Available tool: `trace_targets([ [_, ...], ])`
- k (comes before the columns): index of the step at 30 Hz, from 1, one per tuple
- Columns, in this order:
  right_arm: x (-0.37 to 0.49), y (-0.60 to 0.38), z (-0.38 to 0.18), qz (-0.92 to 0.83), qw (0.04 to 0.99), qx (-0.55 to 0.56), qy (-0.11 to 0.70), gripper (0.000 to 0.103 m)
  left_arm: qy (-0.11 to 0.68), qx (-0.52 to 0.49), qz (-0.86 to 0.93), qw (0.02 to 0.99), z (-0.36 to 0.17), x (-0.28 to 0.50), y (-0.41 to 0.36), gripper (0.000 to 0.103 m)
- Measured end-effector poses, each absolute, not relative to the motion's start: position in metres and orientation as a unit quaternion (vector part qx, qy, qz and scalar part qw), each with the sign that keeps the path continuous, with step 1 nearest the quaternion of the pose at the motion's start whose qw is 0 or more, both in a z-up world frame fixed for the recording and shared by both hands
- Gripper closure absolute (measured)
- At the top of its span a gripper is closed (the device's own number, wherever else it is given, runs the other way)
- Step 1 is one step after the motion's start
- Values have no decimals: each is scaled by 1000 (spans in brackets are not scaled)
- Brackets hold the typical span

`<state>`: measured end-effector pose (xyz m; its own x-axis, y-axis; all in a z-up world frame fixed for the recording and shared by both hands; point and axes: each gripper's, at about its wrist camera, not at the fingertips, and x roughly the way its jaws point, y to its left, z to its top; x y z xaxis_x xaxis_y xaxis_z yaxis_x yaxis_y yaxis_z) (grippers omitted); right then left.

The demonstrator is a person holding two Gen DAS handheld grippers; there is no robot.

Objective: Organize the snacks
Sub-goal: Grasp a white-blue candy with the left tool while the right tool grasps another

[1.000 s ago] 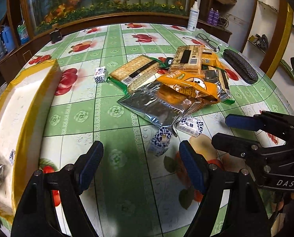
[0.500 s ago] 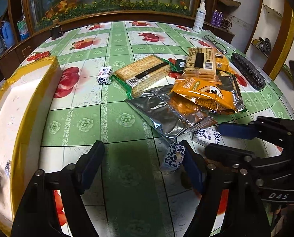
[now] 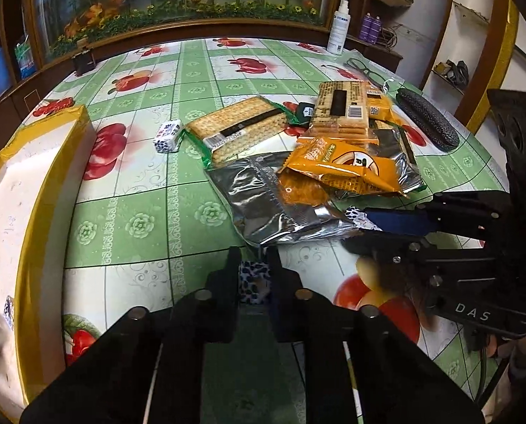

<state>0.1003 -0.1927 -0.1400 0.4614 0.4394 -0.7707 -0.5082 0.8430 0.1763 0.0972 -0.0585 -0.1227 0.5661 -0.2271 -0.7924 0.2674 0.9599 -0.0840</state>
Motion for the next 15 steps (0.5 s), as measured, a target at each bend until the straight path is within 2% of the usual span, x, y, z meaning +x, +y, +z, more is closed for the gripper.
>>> trace_targets([
  [8, 93, -197, -139, 280, 854, -18, 438, 83, 437, -10, -144, 888, -115, 80, -37, 93],
  [15, 75, -228, -132, 274, 856, 55, 435, 83, 419, -42, -142, 896, -103, 63, -20, 92],
])
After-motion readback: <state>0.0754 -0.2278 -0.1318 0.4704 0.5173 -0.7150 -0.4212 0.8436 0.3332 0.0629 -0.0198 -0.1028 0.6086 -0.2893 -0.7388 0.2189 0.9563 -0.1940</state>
